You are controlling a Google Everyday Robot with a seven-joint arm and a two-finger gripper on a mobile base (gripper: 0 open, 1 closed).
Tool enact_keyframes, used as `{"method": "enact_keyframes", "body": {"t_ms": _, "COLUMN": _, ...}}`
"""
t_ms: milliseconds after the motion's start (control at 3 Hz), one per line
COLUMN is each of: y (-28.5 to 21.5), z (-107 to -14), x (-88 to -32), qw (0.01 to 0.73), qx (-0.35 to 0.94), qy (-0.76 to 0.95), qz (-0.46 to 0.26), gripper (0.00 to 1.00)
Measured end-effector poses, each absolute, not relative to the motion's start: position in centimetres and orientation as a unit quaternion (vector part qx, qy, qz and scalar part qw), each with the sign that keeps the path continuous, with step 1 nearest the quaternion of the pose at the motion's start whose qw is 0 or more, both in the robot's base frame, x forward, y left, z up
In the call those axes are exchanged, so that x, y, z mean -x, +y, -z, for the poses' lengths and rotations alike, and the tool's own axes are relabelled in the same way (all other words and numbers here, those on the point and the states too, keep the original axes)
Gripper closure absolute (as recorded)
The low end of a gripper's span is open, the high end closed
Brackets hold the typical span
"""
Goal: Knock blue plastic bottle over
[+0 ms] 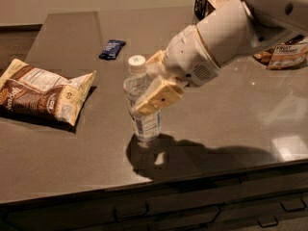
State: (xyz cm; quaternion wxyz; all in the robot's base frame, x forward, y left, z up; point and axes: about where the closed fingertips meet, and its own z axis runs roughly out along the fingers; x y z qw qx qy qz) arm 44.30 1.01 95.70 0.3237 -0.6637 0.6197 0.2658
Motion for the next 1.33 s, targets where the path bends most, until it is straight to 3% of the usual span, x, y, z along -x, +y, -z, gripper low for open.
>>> {"method": "enact_keyframes", "body": {"t_ms": 333, "y": -0.4, "z": -96.2, "x": -47.2, "qw": 0.278, "qx": 0.673, "qy": 0.650, "qz": -0.219, "gripper": 0.96}}
{"method": "enact_keyframes", "body": {"t_ms": 1333, "y": -2.4, "z": -95.2, "x": -56.2, "qw": 0.185, "qx": 0.705, "qy": 0.685, "qz": -0.012, "gripper": 1.00}}
